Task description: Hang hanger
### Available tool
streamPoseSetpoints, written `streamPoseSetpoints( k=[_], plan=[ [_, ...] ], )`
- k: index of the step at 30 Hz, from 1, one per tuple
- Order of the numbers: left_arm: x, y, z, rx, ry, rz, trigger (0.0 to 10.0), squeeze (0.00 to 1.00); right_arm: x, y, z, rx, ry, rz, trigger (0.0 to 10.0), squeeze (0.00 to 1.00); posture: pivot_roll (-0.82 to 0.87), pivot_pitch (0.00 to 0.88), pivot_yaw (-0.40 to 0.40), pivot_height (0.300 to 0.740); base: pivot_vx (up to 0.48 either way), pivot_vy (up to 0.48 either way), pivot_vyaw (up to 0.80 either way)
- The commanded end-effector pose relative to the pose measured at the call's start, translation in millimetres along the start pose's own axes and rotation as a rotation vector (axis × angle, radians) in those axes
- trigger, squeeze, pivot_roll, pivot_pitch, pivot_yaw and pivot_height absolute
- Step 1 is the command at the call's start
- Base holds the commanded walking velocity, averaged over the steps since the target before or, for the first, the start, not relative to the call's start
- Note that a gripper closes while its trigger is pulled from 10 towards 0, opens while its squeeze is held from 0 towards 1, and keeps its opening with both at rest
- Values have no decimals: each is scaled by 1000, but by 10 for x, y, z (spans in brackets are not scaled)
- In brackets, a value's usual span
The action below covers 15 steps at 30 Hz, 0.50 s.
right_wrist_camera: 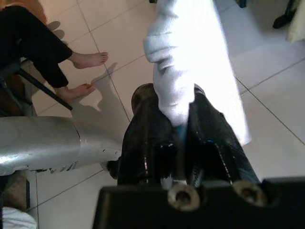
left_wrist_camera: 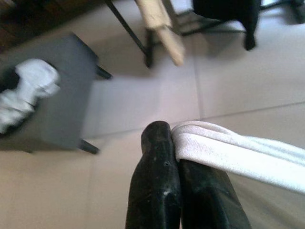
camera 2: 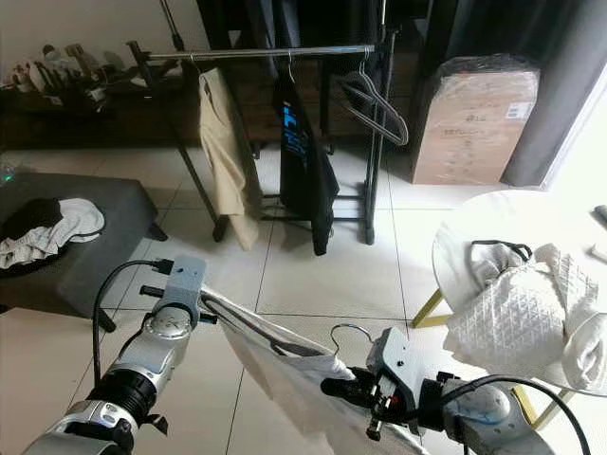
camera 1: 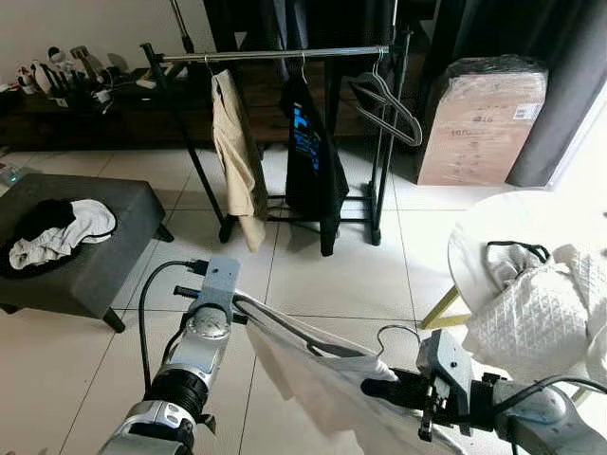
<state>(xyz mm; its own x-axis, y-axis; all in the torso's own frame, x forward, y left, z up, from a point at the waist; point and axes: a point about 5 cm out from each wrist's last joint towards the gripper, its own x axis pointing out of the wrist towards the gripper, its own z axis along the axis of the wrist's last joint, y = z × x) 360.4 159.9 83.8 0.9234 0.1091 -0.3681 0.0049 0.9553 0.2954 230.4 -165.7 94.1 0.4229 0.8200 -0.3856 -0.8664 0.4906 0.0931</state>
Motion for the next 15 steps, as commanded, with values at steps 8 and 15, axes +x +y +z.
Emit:
streamPoseSetpoints(
  k=[8, 15],
  plan=[
    [-342, -484, -178, 336, -26, -808, 10000, 1000, 153, -145, 5, 26, -14, -149, 0, 0, -178, 158, 88, 740, 0, 0, 0],
    [-428, -278, -149, 370, -56, -903, 10000, 1000, 205, -122, 15, 22, -16, -119, 0, 0, -177, 156, 83, 740, 0, 0, 0]
  ],
)
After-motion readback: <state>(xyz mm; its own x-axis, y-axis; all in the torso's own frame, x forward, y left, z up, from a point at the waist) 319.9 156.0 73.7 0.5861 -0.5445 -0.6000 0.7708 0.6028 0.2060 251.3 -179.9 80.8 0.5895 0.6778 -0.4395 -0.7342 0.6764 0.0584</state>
